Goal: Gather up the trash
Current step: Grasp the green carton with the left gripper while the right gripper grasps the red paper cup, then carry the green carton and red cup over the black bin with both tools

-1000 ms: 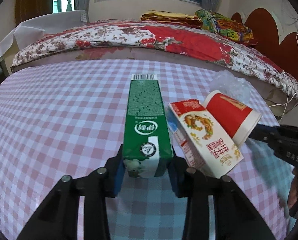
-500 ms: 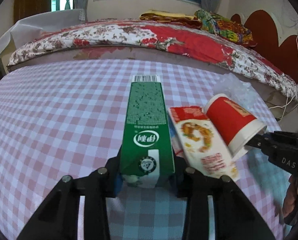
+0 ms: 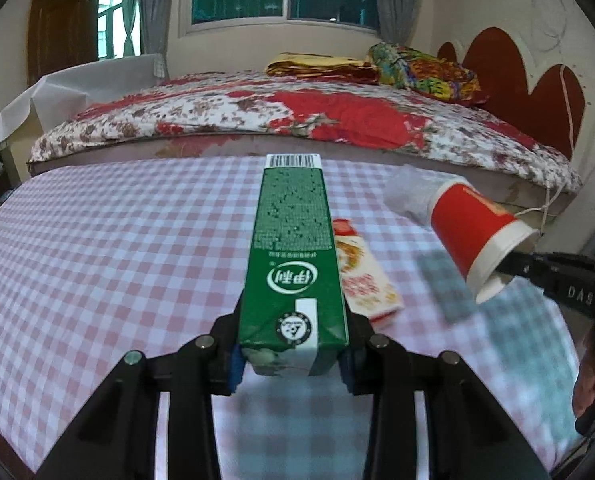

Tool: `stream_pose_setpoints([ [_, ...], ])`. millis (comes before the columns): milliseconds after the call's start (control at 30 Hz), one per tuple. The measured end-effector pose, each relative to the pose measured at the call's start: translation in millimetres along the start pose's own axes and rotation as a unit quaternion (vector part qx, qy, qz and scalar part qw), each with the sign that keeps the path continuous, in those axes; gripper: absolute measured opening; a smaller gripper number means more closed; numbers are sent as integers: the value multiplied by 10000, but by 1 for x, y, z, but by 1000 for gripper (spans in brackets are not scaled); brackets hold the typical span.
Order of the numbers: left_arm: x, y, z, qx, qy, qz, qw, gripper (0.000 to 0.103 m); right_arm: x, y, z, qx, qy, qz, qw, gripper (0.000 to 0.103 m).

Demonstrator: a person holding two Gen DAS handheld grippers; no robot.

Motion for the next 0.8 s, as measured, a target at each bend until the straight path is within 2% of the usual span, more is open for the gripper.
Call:
stream_pose_setpoints([
  [333, 53, 33, -37, 4, 383, 160, 9991, 38, 19, 47, -75, 127, 336, 414, 9985, 4],
  [500, 83, 47, -49, -40, 562, 336, 9978, 38, 28, 68, -110, 216, 655, 438, 9967, 4],
  [800, 154, 69, -65, -136, 1099, 820, 9905, 38, 63, 109, -163, 317, 1162, 749, 9899, 4],
])
Point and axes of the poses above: each gripper's, at about its wrist camera, not at the fingertips, and z roughly the way its jaws point, x to its right, y to its underside, the point moved 6 cm from there along z, roughly the way its jaws point, and after that the axes turned 10 degrees about -z, right-handed, at the moved point
